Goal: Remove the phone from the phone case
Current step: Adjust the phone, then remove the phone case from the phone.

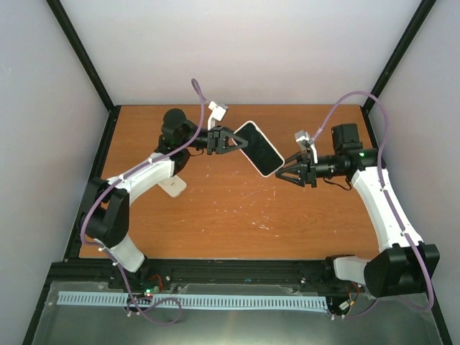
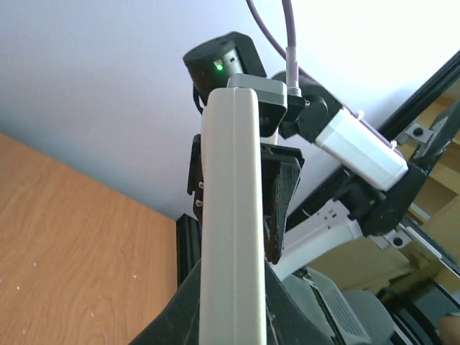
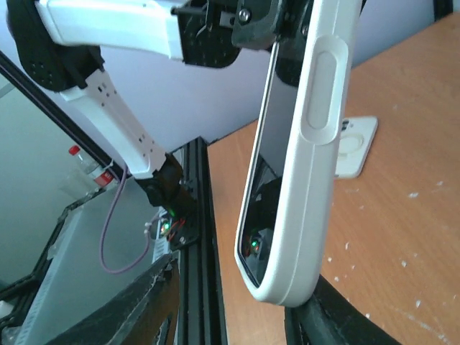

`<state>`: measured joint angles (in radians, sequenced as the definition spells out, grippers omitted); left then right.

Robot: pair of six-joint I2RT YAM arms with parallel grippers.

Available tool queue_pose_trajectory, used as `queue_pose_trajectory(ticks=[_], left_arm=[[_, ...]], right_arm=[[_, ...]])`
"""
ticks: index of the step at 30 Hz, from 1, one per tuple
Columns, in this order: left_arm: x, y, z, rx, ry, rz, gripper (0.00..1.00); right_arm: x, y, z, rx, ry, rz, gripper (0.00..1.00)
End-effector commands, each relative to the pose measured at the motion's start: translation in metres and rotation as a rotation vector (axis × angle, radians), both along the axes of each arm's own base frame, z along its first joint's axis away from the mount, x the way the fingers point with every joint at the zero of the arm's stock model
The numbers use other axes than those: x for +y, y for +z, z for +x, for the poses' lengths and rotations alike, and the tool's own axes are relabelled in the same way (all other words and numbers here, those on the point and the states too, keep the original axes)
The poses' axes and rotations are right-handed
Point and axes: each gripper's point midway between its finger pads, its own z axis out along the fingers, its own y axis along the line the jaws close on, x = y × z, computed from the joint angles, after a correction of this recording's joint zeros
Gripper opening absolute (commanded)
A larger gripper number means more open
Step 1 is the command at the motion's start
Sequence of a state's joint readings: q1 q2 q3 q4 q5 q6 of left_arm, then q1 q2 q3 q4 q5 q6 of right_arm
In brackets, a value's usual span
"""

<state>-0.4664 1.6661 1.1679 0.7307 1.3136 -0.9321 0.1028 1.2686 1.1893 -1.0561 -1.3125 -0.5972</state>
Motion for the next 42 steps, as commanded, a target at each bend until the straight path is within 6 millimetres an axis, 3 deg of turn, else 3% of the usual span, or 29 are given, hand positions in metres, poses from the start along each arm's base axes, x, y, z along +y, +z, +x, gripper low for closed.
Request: queue_pose_trajectory(ticks=[1,6,15,22,34,42], left_arm=[[0.010,0.049,0.006,-0.086,0.164,-0.112,0.06],[0.021,0.058,-0.006,-0.098,0.172,-0.171,0.06],[0.041,0.064,-0.010,-0.100,0.255,-0.211,0.06],[0.048,0.064,-0.012,-0.104,0.251,-0.212,0.05],[0.046,0.059,-0.014,-0.070,0.197,-0.228,0.06],[0.044,0.055,-0.016,-0.056,0.161,-0.223,0.03]], right_arm=[[0.004,0.044,-0.001,-0.056,0.017,0.108,0.41],[0.006,0.067,-0.009,-0.011,0.086,0.204,0.42],[0.004,0.086,0.017,0.020,0.036,0.196,0.41],[0.004,0.084,0.018,0.036,0.042,0.204,0.32],[0.007,0.064,0.026,0.095,0.042,0.195,0.31],[0.009,0.073,0.018,0.108,0.112,0.233,0.21]])
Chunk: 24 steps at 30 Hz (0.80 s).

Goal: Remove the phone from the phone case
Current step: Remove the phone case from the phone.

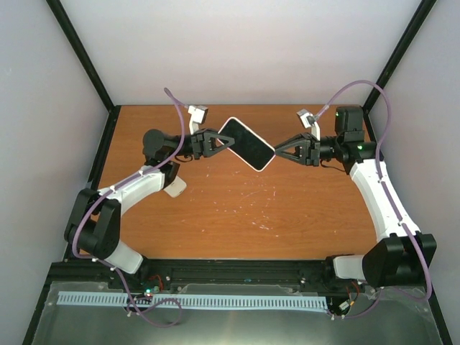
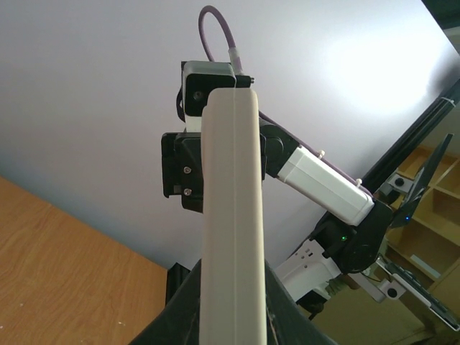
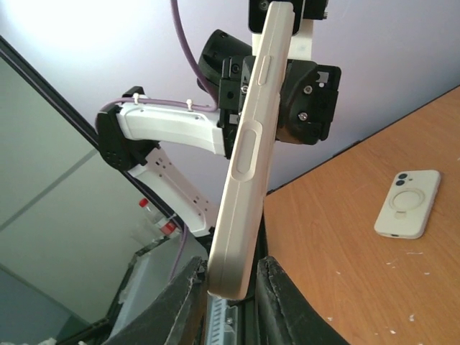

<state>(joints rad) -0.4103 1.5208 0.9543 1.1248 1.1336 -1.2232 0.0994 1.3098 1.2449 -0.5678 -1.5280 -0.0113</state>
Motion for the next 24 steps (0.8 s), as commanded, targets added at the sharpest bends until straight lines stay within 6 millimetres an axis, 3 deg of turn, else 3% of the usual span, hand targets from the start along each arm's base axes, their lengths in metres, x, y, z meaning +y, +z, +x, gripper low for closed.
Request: queue_pose_trajectory(ticks=[1,7,14,19,24], left_arm=[[0.005,0.018,-0.007,-0.081,-0.016,-0.050,0.03],[0.005,0.016,-0.007,-0.080,-0.017,-0.053,0.00],[0.003,0.014,-0.007,-0.082,-0.027,-0.046,0.00],[-0.001,-0.002,-0.005,-0.081,-0.075,-0.030,0.00],[-0.009,-0.023,0.011,-0.041,-0.114,-0.029,0.00]], right_arm=[[0.003,0.008,-0.009,0.006,0.061,0.037,0.21],[0.007,0.005,-0.018,0.009,0.082,0.040,0.24],[0.006,0.014,-0.028,-0.005,0.124,0.080,0.11],[0.006,0.037,-0.052,-0.120,0.163,0.139,0.07],[0.023,0.060,-0.100,-0.275,0.296,0.171,0.07]])
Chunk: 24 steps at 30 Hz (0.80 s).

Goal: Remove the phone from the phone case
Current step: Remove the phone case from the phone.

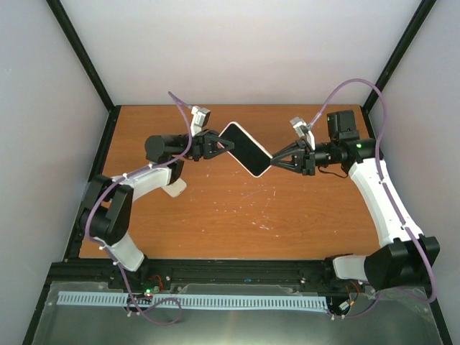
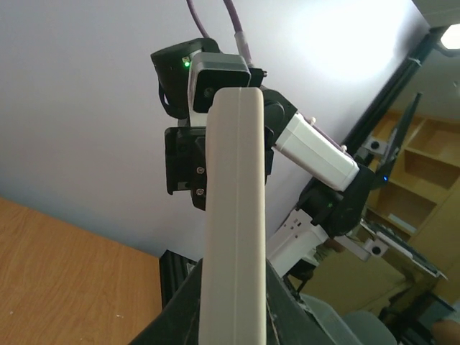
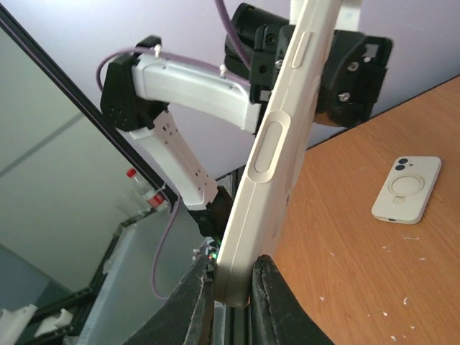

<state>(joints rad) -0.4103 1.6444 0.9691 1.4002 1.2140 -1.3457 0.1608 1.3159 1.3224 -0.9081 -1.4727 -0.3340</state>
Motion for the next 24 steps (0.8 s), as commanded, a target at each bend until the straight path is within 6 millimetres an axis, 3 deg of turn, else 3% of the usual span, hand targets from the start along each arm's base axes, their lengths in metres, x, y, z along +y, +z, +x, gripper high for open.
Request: queue_pose_trajectory(ticks=[1,6,12,15,20,24], left_arm=[[-0.006,-0.009,0.016,0.017,-0.034,-0.027,0.00],[-0.011,-0.009,0.023,0.062,-0.087,-0.080,0.00],[-0.033,-0.007,0.016,0.041,-0.130,-0.046,0.00],[-0.036,-0.001,0.013,0.023,-0.151,-0.065,0.00],[-0.034,0.006,0.007,0.010,-0.188,-0.069,0.00],[-0.033,0.011,0.003,-0.005,-0.202,-0.058,0.00]], right_arm=[[0.013,0.069,-0.083,-0.220,0.291,0.218,0.07],[0.021,0.084,-0.104,-0.265,0.360,0.239,0.07],[0.025,0.097,-0.120,-0.331,0.426,0.255,0.07],[0.026,0.102,-0.131,-0.345,0.455,0.263,0.15],[0.022,0.102,-0.140,-0.356,0.460,0.264,0.16],[0.018,0.104,-0.148,-0.386,0.462,0.272,0.28]])
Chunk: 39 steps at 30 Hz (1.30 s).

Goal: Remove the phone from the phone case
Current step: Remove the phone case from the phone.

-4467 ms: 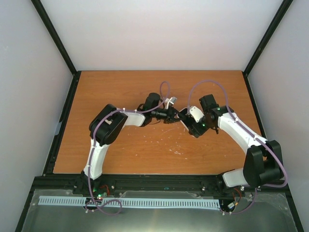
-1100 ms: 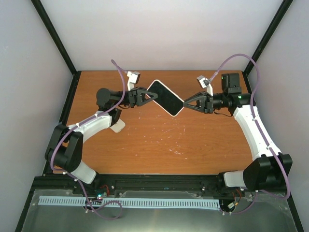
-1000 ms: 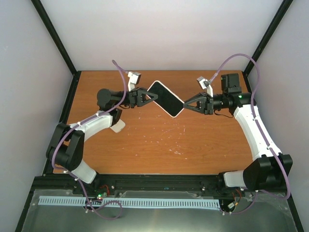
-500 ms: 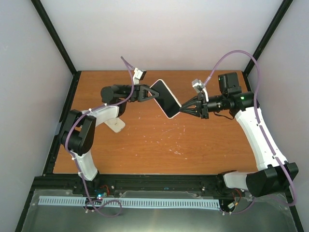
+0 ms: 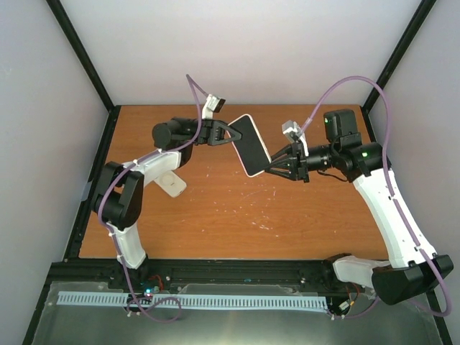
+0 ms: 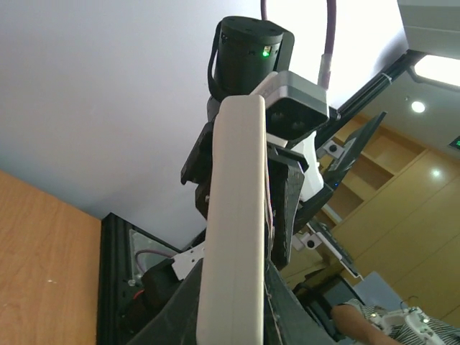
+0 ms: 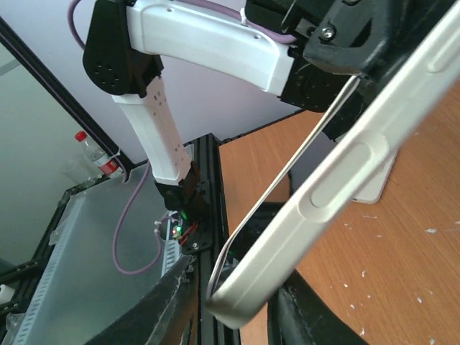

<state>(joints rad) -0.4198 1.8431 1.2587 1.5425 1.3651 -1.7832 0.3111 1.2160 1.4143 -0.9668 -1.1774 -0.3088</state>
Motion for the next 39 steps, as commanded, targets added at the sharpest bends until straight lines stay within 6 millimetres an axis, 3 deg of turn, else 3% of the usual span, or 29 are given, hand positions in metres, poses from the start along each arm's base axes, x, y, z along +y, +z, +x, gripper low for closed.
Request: queue_pose_trajectory(ticks=[1,6,14,16,18,22,26,27,29,31,36,39], left_arm=[[-0.014,0.001,-0.013,-0.148,0.000,-0.179,0.00],[-0.017,0.005,-0.018,-0.150,-0.019,-0.180,0.00],[-0.009,0.023,-0.015,-0.085,0.022,-0.218,0.00],[-0.006,0.032,-0.012,-0.043,0.060,-0.229,0.00],[-0.004,0.038,-0.009,-0.022,0.110,-0.213,0.00],[-0.001,0.048,-0.002,-0.026,0.198,-0.180,0.00],[0.001,0.049,0.000,0.005,0.222,-0.183,0.00],[0.002,0.049,0.002,0.027,0.233,-0.192,0.00],[0.005,0.051,0.005,0.054,0.262,-0.215,0.00],[0.007,0.055,0.006,0.058,0.299,-0.235,0.00],[0.015,0.078,0.006,-0.030,0.438,-0.260,0.00],[0.021,0.091,0.002,-0.108,0.551,-0.280,0.00]], right_arm=[[-0.003,0.093,-0.122,-0.208,0.571,0.404,0.29],[-0.002,0.095,-0.123,-0.227,0.581,0.413,0.22],[-0.001,0.097,-0.123,-0.283,0.545,0.394,0.20],[0.000,0.098,-0.122,-0.318,0.510,0.371,0.33],[0.001,0.097,-0.121,-0.365,0.471,0.345,0.38],[0.003,0.091,-0.114,-0.403,0.421,0.304,0.22],[0.006,0.086,-0.104,-0.428,0.365,0.267,0.19],[0.007,0.085,-0.102,-0.438,0.352,0.256,0.23],[0.007,0.081,-0.099,-0.450,0.332,0.239,0.48],[0.007,0.078,-0.101,-0.439,0.340,0.243,0.57],[0.013,0.063,-0.089,-0.341,0.320,0.242,0.62],[0.021,0.060,-0.063,-0.291,0.203,0.201,0.59]])
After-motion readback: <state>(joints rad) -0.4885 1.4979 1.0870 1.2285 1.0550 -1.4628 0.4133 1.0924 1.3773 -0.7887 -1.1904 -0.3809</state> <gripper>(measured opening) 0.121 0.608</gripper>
